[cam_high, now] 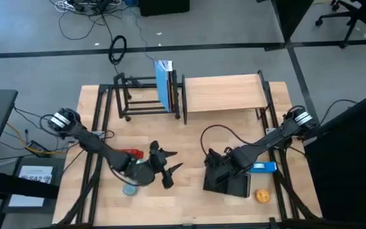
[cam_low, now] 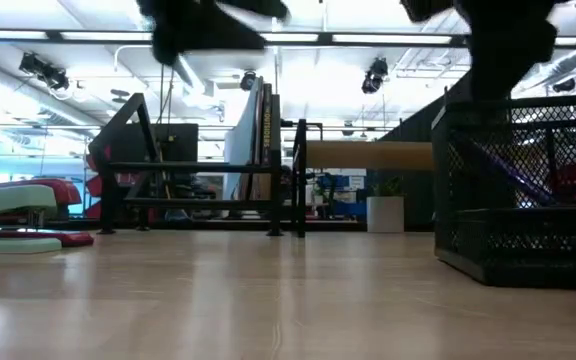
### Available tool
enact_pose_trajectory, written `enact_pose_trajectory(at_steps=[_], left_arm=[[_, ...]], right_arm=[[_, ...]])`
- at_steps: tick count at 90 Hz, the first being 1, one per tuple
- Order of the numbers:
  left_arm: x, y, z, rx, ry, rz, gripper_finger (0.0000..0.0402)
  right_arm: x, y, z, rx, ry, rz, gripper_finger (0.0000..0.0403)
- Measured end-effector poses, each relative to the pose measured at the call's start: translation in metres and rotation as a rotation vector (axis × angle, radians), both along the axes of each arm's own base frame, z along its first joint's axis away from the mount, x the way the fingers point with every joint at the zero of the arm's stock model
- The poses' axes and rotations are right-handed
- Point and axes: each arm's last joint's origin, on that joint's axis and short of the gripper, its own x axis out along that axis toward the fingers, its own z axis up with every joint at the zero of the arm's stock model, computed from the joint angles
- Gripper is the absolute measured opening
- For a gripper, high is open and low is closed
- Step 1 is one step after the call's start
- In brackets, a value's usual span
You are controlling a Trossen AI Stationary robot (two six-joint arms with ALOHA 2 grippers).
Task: Stock shelves
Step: Remove the blue ball pen from the pen organizer
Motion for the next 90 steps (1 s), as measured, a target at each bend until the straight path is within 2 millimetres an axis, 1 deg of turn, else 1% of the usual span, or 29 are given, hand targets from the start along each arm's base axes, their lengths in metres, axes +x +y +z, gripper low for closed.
enact_pose_trajectory(at_steps=[13,25,32,38,47,58,66,74,85,90], left_arm=[[0.026,0.014,-0.023,0.025,0.031,-0.083,0.0214],[0.049,0.02,-0.046,-0.014,0.043,-0.144,0.0213],[0.06,0.02,-0.058,-0.036,0.048,-0.188,0.0213],[0.068,0.018,-0.07,-0.046,0.079,-0.217,0.0213],[0.078,0.014,-0.082,-0.066,0.104,-0.249,0.0213],[0.091,0.009,-0.086,-0.084,0.1,-0.28,0.0213],[0.098,0.006,-0.088,-0.085,0.101,-0.303,0.0213],[0.101,0.004,-0.088,-0.078,0.103,-0.321,0.0213],[0.103,0.003,-0.086,-0.08,0.094,-0.325,0.0213],[0.103,0.003,-0.086,-0.078,0.095,-0.324,0.0213]], right_arm=[[0.001,-0.006,-0.01,0.012,0.001,-0.047,0.008],[0.004,-0.01,-0.02,0.028,-0.026,-0.066,0.008],[0.004,-0.01,-0.025,0.034,-0.036,-0.059,0.0083],[0.003,-0.011,-0.028,0.037,-0.045,-0.057,0.0086],[0.003,-0.011,-0.029,0.034,-0.049,-0.041,0.0093],[0.005,-0.01,-0.029,0.02,-0.065,0.04,0.0096],[0.006,-0.01,-0.029,0.013,-0.071,0.064,0.0089],[0.007,-0.009,-0.03,0.004,-0.08,0.095,0.007],[0.008,-0.009,-0.034,0.002,-0.112,0.119,0.0025],[0.009,-0.008,-0.034,-0.005,-0.123,0.135,0.0013]])
